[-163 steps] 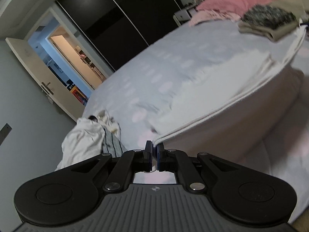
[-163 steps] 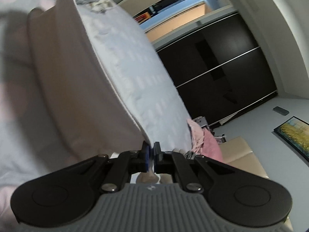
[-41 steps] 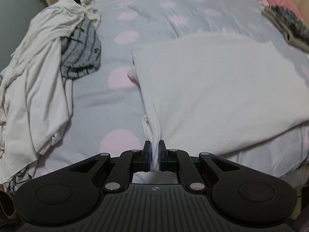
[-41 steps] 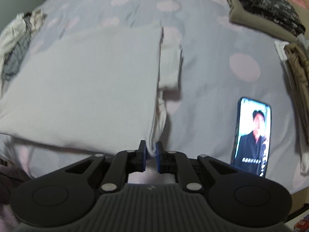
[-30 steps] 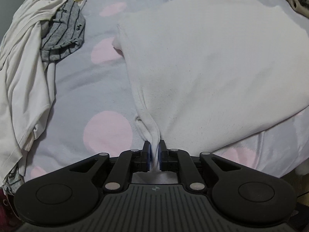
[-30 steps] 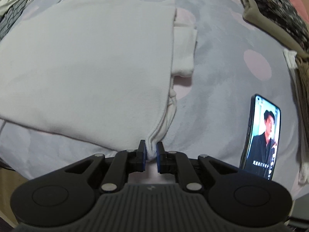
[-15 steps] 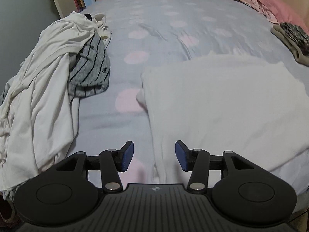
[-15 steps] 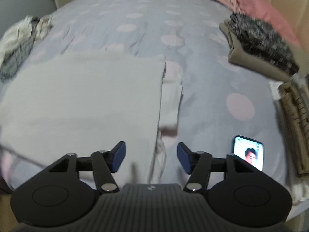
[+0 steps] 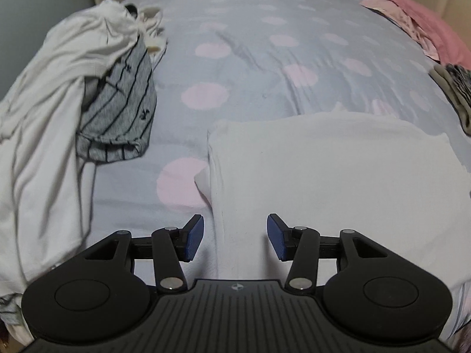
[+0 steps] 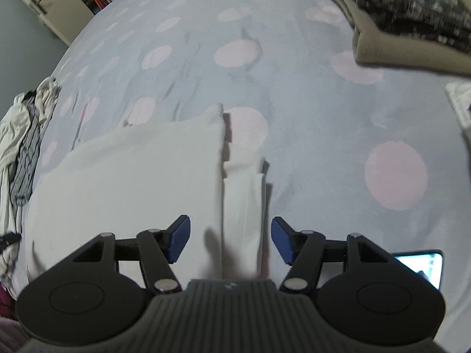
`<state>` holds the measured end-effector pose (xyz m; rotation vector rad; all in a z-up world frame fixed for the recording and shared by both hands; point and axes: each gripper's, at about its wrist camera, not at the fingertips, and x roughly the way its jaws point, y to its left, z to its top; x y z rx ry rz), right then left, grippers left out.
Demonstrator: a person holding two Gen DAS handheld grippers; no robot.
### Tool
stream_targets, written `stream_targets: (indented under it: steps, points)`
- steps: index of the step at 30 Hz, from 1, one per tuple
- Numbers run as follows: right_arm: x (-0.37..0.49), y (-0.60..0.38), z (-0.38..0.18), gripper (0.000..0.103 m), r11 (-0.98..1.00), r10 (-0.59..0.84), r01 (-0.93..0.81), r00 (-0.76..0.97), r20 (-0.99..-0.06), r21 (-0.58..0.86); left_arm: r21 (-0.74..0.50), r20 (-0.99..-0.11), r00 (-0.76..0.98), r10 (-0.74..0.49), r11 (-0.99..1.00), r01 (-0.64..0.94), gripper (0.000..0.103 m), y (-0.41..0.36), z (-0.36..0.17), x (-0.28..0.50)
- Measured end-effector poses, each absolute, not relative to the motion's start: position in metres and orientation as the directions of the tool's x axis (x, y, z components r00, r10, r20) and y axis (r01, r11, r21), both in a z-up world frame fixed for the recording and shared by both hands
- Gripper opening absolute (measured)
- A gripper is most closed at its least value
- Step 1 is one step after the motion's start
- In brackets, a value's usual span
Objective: Fold clothes
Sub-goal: 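Open both grippers and release the folded shirt edge, then grasp the shirt sleeve end with the right gripper and lift it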
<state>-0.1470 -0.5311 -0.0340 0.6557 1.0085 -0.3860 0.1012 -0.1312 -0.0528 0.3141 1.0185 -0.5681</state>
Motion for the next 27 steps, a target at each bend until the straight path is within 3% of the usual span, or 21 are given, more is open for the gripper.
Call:
stream_targets:
  steps: [9, 12, 14, 16, 21, 27]
  points:
    - [-0.125, -0.534, -0.071, 0.062, 0.727, 0.036, 0.597, 0.459, -0.888, 0.338, -0.037, -0.864, 0.396, -0.31, 0.825, 0.564, 0.046, -0.143, -0.061, 0.113]
    - [-0.12, -0.529, -0.071, 0.05, 0.737, 0.029, 0.588, 0.467, -0.884, 0.334, -0.022, -0.864, 0.403, -0.302, 0.822, 0.569, 0.046, -0.145, -0.063, 0.114]
    - [-0.116, -0.526, -0.071, 0.03, 0.742, 0.025, 0.582, 0.472, -0.881, 0.333, -0.014, -0.862, 0.41, -0.298, 0.822, 0.569, 0.045, -0.145, -0.062, 0.113]
    - [-0.113, -0.524, -0.072, 0.022, 0.734, 0.035, 0.582, 0.484, -0.874, 0.351, -0.014, -0.858, 0.417, -0.301, 0.824, 0.566, 0.045, -0.143, -0.061, 0.111]
    - [-0.111, -0.517, -0.06, 0.019, 0.734, 0.012, 0.589, 0.488, -0.873, 0.339, -0.025, -0.849, 0.428, -0.31, 0.832, 0.555, 0.045, -0.132, -0.058, 0.108]
    - [-0.113, -0.507, -0.023, 0.019, 0.699, 0.083, 0.556, 0.561, -0.823, 0.45, -0.051, -0.841, 0.43, -0.328, 0.839, 0.541, 0.044, -0.118, -0.052, 0.106]
